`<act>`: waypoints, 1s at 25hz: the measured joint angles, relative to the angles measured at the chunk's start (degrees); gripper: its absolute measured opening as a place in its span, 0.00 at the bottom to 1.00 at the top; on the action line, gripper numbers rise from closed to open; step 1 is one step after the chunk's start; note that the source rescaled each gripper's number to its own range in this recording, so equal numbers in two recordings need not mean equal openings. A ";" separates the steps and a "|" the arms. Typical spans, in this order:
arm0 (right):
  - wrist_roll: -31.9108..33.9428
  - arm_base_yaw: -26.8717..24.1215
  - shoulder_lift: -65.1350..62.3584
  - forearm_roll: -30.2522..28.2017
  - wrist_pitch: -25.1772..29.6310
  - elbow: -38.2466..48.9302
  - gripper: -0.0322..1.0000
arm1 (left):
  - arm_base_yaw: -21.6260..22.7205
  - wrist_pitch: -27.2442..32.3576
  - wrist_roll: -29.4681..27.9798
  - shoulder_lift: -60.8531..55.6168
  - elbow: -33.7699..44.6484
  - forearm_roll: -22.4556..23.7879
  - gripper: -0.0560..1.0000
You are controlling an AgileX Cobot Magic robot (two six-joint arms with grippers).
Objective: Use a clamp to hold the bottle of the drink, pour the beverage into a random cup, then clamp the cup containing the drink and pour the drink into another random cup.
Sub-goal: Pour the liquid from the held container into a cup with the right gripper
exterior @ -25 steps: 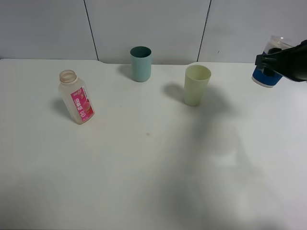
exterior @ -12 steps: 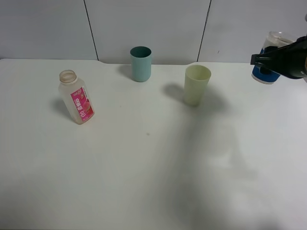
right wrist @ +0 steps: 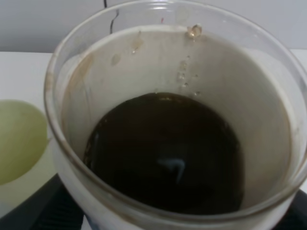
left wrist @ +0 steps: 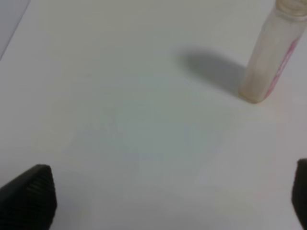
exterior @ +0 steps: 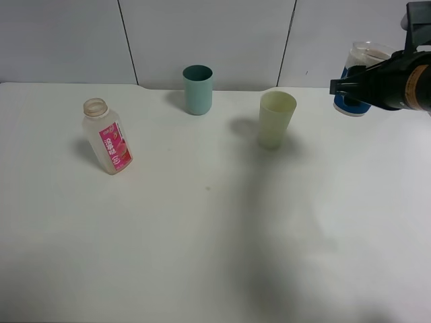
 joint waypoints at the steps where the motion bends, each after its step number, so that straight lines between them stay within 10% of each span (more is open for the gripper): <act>1: 0.00 0.12 0.04 0.04 0.00 -0.33 0.03 | 0.00 0.00 0.00 0.00 0.00 0.00 1.00; 25: -12.13 -0.15 14.79 0.06 0.67 -13.17 0.03 | 0.00 0.00 0.00 0.00 0.00 0.00 1.00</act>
